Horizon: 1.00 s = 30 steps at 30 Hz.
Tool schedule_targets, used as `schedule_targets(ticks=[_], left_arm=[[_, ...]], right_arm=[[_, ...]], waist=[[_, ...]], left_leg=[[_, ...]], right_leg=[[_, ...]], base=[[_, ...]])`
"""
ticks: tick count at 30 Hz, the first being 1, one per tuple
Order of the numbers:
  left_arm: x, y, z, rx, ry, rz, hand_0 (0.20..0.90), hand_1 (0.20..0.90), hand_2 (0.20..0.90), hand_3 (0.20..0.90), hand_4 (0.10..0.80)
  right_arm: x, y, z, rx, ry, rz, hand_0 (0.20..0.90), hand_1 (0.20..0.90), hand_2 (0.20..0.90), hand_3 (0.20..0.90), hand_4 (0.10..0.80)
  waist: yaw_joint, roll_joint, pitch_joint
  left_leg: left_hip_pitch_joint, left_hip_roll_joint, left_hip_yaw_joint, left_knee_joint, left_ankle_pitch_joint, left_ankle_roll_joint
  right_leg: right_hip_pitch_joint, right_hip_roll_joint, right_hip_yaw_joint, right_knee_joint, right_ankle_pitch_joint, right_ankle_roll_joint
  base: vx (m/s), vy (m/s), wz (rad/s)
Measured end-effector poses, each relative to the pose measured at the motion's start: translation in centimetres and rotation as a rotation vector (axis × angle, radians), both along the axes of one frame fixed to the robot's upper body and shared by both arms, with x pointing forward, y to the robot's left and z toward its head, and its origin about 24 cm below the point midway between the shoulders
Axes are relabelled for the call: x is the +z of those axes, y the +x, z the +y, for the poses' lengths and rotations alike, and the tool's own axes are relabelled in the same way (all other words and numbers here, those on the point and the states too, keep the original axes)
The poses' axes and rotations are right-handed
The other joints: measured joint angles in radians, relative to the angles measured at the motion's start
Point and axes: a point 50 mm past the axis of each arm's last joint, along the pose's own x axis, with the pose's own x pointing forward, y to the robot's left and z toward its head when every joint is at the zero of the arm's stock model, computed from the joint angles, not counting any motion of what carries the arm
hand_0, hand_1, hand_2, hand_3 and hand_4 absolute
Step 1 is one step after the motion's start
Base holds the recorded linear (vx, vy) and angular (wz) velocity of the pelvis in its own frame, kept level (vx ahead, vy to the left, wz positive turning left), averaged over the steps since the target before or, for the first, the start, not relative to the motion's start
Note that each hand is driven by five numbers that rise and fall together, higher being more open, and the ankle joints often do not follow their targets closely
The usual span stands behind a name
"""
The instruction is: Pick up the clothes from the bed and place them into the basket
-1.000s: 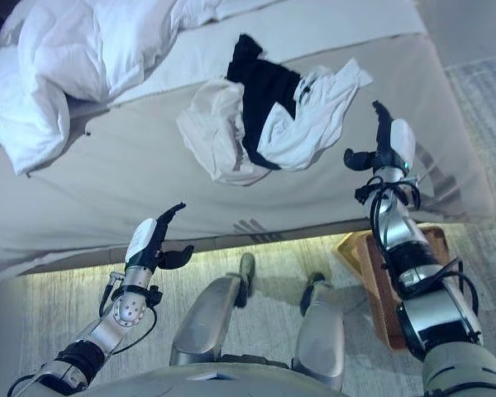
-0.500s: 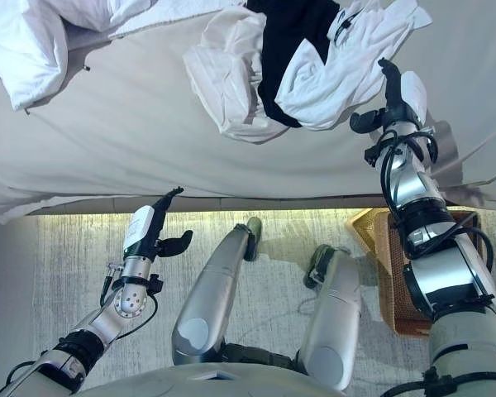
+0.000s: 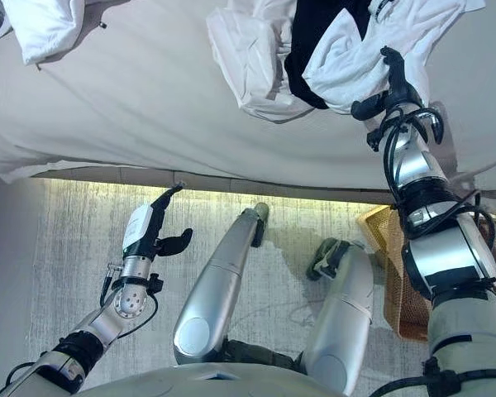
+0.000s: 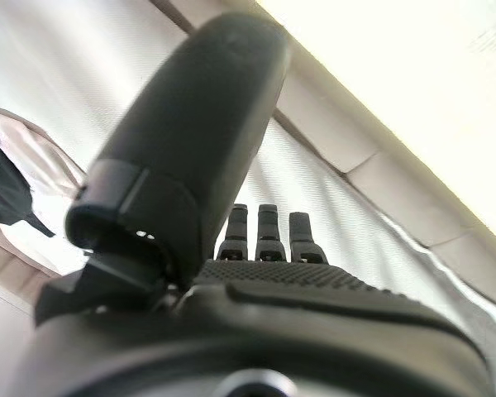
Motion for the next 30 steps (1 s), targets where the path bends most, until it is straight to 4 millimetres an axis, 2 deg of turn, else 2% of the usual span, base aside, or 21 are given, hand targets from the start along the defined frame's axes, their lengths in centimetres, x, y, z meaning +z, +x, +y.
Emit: schedule_targets(ticks=[4, 7, 8, 9, 11, 13, 16, 20, 30], left_arm=[[-0.1, -0.3, 0.2, 0.003, -0.014, 0.001, 0.900, 0.900, 0.900, 0.900, 0.800], [-0.1, -0.6, 0.3, 0.005, -0.016, 0.003, 0.900, 0.900, 0.900, 0.900, 0.800], [-0.2, -0.6, 0.4, 0.005, -0.015, 0.005, 0.900, 0.900, 0.900, 0.900, 0.800], [-0.2, -0.7, 0.4, 0.004, -0.015, 0.005, 0.900, 0.900, 0.900, 0.900, 0.800], [-0.2, -0.9, 0.4, -0.002, -0.021, 0.004, 0.900, 0.900, 0.900, 0.900, 0.800], [-0.2, -0.9, 0.3, -0.009, -0.025, -0.002, 0.900, 0.900, 0.900, 0.900, 0.800], [0.2, -0.7, 0.1, -0.020, -0.031, -0.020, 0.900, 0.900, 0.900, 0.900, 0.800], [0.9, -0.5, -0.1, -0.041, -0.036, -0.051, 0.900, 0.900, 0.900, 0.900, 0.800], [0.9, -0.8, 0.1, -0.037, -0.043, -0.050, 0.900, 0.900, 0.900, 0.900, 0.800]], right_arm=[[0.6, 0.2, -0.4, -0.037, 0.002, 0.010, 0.900, 0.900, 0.900, 0.900, 0.800], [1.3, 0.3, -0.4, -0.047, 0.004, -0.004, 0.900, 0.900, 0.900, 0.900, 0.800], [1.3, 0.3, -0.4, -0.052, 0.015, -0.010, 0.785, 0.785, 0.785, 0.765, 0.665], [1.3, 0.3, -0.4, -0.053, 0.022, -0.012, 0.719, 0.719, 0.719, 0.689, 0.589], [1.3, 0.2, -0.5, -0.058, 0.027, -0.017, 0.432, 0.432, 0.432, 0.354, 0.254], [1.5, 0.1, -0.8, -0.070, 0.023, -0.026, 0.300, 0.300, 0.300, 0.200, 0.100], [2.2, -0.1, -1.6, -0.096, 0.013, -0.048, 0.300, 0.300, 0.300, 0.200, 0.100], [2.9, -0.1, -1.7, -0.097, 0.010, -0.064, 0.300, 0.300, 0.300, 0.200, 0.100], [2.5, -0.1, -2.4, -0.117, 0.030, -0.028, 0.300, 0.300, 0.300, 0.200, 0.100]], waist=[[0.016, 0.001, 0.001], [0.019, 0.001, 0.001], [0.019, 0.001, 0.001], [0.020, 0.001, 0.001], [0.020, 0.001, 0.001], [0.020, 0.001, 0.001], [0.020, 0.001, 0.001], [0.022, 0.001, 0.001], [0.030, 0.001, 0.001]], left_leg=[[-0.024, -0.003, -0.010, -0.001, 0.001, 0.001], [-0.043, -0.011, -0.013, -0.001, 0.010, 0.015], [-0.046, -0.014, -0.019, -0.001, 0.011, 0.016], [-0.047, -0.014, -0.020, -0.001, 0.011, 0.016], [-0.047, -0.014, -0.021, -0.001, 0.011, 0.015], [-0.047, -0.015, -0.021, -0.001, 0.016, 0.012], [-0.045, -0.015, -0.021, 0.000, 0.025, 0.011], [-0.043, -0.015, -0.020, 0.002, 0.028, 0.008], [-0.020, -0.016, -0.020, -0.004, 0.029, 0.011]], right_leg=[[-0.016, -0.004, -0.014, 0.004, -0.001, 0.000], [-0.035, -0.015, -0.020, 0.018, -0.009, -0.006], [-0.036, -0.016, -0.024, 0.019, -0.011, -0.009], [-0.036, -0.016, -0.025, 0.019, -0.012, -0.008], [-0.036, -0.016, -0.026, 0.019, -0.014, -0.007], [-0.036, -0.016, -0.026, 0.019, -0.014, -0.006], [-0.033, -0.017, -0.025, 0.017, -0.015, -0.006], [-0.030, -0.017, -0.024, 0.018, -0.014, -0.006], [-0.007, -0.018, -0.024, 0.012, -0.014, -0.006]], base=[[-0.020, -0.033, 0.11], [-0.025, -0.023, 0.11], [-0.017, -0.016, 0.11], [-0.009, -0.012, 0.06], [0.000, 0.000, 0.00], [0.000, 0.000, 0.00], [0.004, -0.010, 0.00], [0.000, 0.000, 0.00], [0.003, -0.002, 0.00]])
